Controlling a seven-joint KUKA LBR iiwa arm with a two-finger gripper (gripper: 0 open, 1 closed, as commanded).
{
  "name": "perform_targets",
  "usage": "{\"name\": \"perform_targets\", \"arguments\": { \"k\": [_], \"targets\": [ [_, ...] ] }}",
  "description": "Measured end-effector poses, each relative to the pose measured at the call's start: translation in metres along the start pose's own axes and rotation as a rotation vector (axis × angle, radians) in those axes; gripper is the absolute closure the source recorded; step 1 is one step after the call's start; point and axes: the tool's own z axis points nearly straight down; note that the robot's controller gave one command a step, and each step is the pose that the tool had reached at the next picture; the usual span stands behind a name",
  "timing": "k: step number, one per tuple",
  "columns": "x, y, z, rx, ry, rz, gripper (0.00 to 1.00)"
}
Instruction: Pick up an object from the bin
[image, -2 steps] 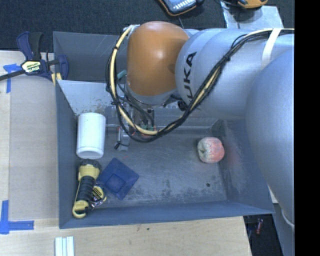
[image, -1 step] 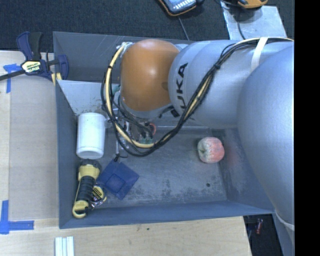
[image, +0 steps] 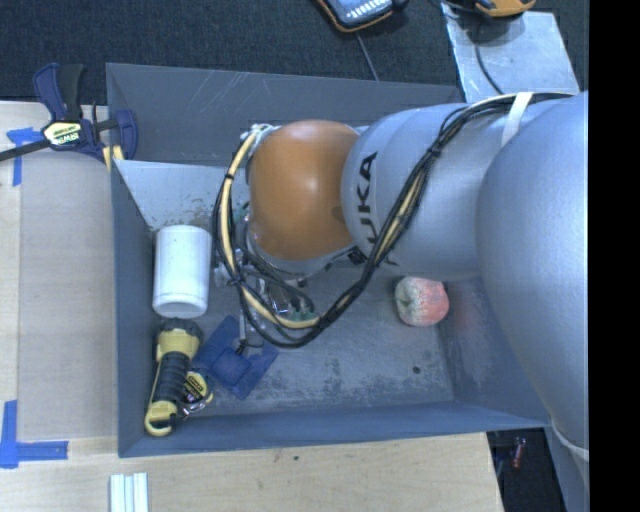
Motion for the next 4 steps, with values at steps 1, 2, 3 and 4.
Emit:
{"name": "perform_targets", "arguments": {
  "k": [1, 2, 3, 4],
  "targets": [
    [-0.021, 0.022, 0.03, 0.007, -0.013, -0.079, 0.0],
    [-0.026, 0.029, 0.04, 0.007, -0.023, 0.013, 0.0],
    [-0.014, 0.033, 0.049, 0.013, -0.05, -0.109, 0.0],
    [-0.002, 0.049, 0.051, 0.004, -0.061, -0.235, 0.0]
  ]
}}
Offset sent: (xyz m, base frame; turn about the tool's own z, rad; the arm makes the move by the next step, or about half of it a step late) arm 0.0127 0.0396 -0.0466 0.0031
